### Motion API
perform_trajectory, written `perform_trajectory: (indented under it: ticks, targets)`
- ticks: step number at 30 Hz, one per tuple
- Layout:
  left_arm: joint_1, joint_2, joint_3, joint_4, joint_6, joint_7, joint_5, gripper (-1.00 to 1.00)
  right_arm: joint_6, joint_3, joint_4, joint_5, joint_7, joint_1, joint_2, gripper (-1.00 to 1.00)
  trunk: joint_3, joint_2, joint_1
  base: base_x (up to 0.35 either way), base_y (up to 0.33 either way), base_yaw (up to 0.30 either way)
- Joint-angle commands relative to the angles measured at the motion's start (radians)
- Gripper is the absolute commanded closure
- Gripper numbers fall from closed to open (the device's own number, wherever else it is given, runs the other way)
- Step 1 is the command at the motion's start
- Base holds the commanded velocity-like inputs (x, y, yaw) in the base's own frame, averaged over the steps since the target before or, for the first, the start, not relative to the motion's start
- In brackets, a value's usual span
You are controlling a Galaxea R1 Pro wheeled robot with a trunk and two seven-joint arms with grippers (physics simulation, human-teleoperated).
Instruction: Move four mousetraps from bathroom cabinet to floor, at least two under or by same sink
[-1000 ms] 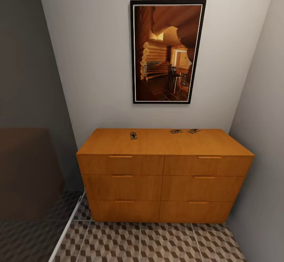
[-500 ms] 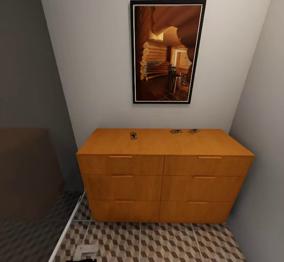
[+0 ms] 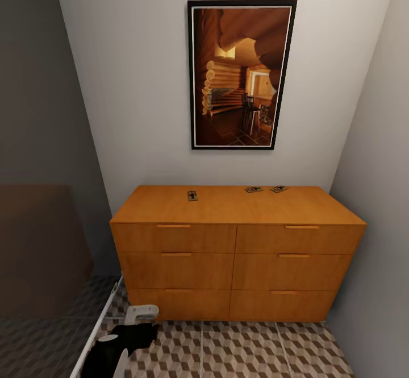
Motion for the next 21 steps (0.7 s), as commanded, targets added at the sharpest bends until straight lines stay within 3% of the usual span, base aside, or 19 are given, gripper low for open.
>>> perform_trajectory:
  ticks: [1,5,7,9,11,17,21]
  targets:
    - [-0.020,-0.004,-0.010,-0.027,0.027,0.005,-0.002,-1.00,-0.004,0.009,0.000,-0.008,0.000,-0.001,0.000,1.00,-0.001,-0.001,0.000,0.000,0.000,0.000]
    - [-0.091,-0.010,-0.021,-0.102,0.126,0.007,-0.004,-1.00,-0.003,0.010,0.001,-0.006,0.003,-0.001,-0.001,1.00,-0.001,-0.001,0.000,0.000,0.000,0.000]
    - [-0.179,-0.011,-0.024,-0.123,0.190,0.008,-0.006,-1.00,-0.003,0.010,0.002,-0.006,0.004,-0.001,-0.001,1.00,-0.001,-0.001,0.000,0.000,0.000,0.000]
    - [-0.236,-0.012,-0.025,-0.127,0.214,0.008,-0.006,-1.00,-0.003,0.011,0.002,-0.005,0.004,-0.001,-0.001,1.00,-0.001,-0.001,0.000,0.000,0.000,0.000]
    - [-0.275,-0.012,-0.025,-0.127,0.226,0.009,-0.006,-1.00,-0.003,0.011,0.002,-0.005,0.005,-0.001,-0.001,1.00,-0.001,-0.001,0.000,0.000,0.000,0.000]
    - [-0.522,-0.016,-0.025,-0.089,0.249,0.012,-0.005,-1.00,-0.003,0.012,0.002,-0.005,0.007,-0.001,-0.001,1.00,-0.001,-0.001,0.000,0.000,0.000,0.000]
    - [-0.638,-0.024,-0.025,-0.069,0.253,0.013,-0.005,-1.00,-0.003,0.011,0.002,-0.005,0.007,-0.001,-0.001,1.00,-0.001,-0.001,0.000,0.000,0.000,0.000]
